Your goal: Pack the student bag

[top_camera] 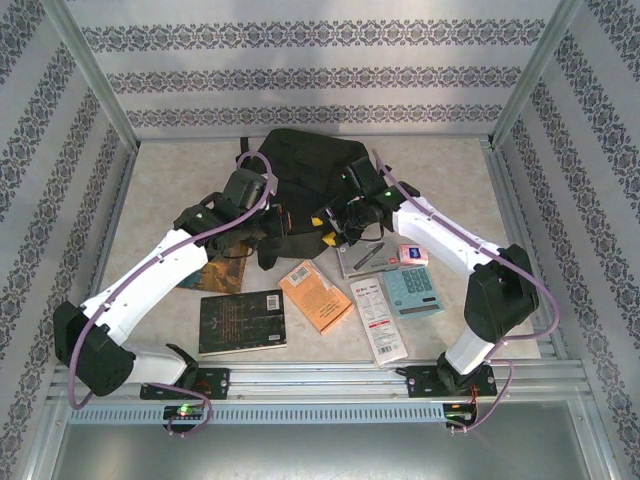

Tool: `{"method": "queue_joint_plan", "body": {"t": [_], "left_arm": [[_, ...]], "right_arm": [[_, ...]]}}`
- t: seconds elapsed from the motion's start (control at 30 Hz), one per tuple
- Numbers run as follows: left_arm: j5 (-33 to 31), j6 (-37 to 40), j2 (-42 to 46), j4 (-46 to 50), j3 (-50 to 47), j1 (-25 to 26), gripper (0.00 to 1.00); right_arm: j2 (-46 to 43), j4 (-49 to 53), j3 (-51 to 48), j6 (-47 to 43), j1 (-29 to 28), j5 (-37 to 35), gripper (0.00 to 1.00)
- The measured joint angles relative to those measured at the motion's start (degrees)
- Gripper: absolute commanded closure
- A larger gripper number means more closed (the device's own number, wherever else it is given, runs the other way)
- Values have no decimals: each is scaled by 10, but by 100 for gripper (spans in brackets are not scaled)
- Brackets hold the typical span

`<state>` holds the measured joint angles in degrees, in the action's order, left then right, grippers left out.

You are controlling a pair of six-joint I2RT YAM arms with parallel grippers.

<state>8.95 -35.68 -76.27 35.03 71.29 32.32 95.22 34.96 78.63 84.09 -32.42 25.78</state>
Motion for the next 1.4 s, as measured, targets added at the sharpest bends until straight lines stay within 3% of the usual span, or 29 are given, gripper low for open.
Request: {"method": "queue_joint_plan", "body": {"t": [0.37,0.77,1.4], "left_arm": [[-23,-3,26,-5,-30,0,100],[-37,-3,59,-13,-80,-6,100],[-49,-8,72,-10,-106,-97,100]], "right_arm": [[3,18,0,-41,1,-10,100],[17,55,17,-169,7,-6,100],[17,101,15,-305,56,-14,100]]}}
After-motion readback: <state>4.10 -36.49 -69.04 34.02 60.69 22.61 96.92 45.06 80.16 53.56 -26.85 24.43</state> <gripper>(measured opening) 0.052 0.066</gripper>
